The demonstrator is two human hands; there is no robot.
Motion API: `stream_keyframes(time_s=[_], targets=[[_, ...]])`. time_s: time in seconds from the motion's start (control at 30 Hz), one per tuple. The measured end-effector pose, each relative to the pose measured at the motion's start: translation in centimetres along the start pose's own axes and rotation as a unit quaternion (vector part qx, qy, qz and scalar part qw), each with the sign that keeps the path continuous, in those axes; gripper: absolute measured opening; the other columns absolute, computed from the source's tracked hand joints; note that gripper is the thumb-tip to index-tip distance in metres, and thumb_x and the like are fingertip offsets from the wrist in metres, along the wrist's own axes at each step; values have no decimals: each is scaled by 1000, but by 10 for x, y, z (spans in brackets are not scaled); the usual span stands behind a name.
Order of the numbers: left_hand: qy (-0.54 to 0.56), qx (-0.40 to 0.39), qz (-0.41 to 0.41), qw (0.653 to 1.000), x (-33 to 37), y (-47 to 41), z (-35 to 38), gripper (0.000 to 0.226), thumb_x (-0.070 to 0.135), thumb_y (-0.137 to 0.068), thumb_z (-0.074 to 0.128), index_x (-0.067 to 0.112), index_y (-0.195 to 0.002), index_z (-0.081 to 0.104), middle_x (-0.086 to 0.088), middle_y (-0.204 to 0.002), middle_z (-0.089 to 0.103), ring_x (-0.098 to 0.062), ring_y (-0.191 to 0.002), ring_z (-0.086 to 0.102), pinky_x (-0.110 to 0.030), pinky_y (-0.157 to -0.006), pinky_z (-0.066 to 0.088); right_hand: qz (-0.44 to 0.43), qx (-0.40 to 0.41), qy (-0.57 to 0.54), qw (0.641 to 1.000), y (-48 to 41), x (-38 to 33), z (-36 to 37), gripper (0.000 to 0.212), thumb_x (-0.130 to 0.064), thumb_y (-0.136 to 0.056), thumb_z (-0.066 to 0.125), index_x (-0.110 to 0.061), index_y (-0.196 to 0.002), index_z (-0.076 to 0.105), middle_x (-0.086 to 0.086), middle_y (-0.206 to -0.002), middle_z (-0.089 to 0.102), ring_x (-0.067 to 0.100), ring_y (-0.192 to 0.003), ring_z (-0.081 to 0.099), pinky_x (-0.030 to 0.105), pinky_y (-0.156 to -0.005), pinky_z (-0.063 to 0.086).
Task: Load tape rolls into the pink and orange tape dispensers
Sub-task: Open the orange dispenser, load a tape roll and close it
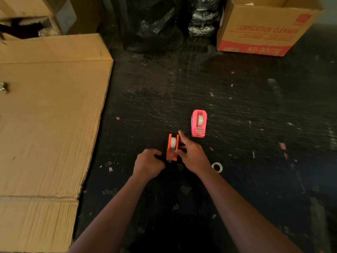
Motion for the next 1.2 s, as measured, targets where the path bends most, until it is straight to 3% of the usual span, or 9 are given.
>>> stream_keyframes(time_s=[0.17,0.27,0.33,0.47,0.63,0.73,0.9,1.1,1.2], targets=[[71,30,58,995,9,-18,-15,44,-1,-96,62,22,-134,67,0,-119,74,-10,-99,70,-39,-91,63,25,25,-77,996,8,3,-1,64,-13,-100,68,-25,-157,43,1,-145,65,15,-132,62,29,-105,49],[123,-25,51,991,12,-25,-7,47,-1,-99,60,23,-139,63,0,-129,69,-16,-112,69,-43,-97,61,40,45,-132,989,9,6,1,45,-11,-98,69,-23,-141,62,-1,-132,72,12,-122,67,36,-107,54],[193,-56,48,978,12,-27,1,46,-5,-99,58,18,-139,63,-6,-131,71,-20,-115,72,-45,-96,62,38,50,-155,986,8,5,3,38,-11,-98,69,-25,-133,67,-4,-125,75,9,-117,69,41,-104,58],[269,-48,48,961,19,-33,1,44,-9,-99,56,14,-135,67,-6,-120,76,-16,-101,77,-34,-82,66,33,70,-158,984,0,0,0,33,-13,-100,66,-23,-131,69,-5,-125,75,8,-116,69,32,-100,58],[256,-36,47,965,40,-55,-8,46,-10,-99,55,11,-139,64,-9,-128,73,-23,-113,73,-47,-94,62,30,101,-144,984,-21,-12,-13,29,-8,-101,64,-17,-128,70,-6,-116,74,4,-105,66,8,-79,46],[241,-35,53,968,53,-70,-12,46,-9,-99,55,11,-140,63,-11,-132,71,-25,-116,72,-50,-97,61,37,116,-138,983,-34,-17,-20,28,-7,-103,61,-15,-128,70,-1,-119,75,6,-103,67,11,-79,48],[217,-22,64,974,65,-86,-11,45,-5,-100,58,14,-141,63,-7,-130,73,-16,-103,75,-42,-94,63,51,114,-106,987,-48,-23,-25,32,-8,-105,55,-14,-133,69,4,-121,77,15,-110,72,35,-98,58],[167,12,71,983,63,-78,-16,46,2,-100,61,19,-143,61,-3,-132,71,-11,-104,70,-36,-92,62,41,104,-59,992,-35,-30,-34,37,-3,-105,54,-12,-140,63,4,-121,74,5,-98,63,14,-81,46],[118,60,70,989,57,-60,-24,42,7,-99,64,17,-140,62,-3,-132,72,-13,-117,67,-36,-105,55,30,97,-23,995,-20,-32,-37,43,-4,-103,57,-13,-145,58,5,-128,72,9,-107,67,18,-88,48]])
Point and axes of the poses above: each hand's wrist, its own y-axis away from the middle knuckle, its own z-axis out of the palm, x = y × z, the point moved 4 cm from there along -y, towards the middle knuckle
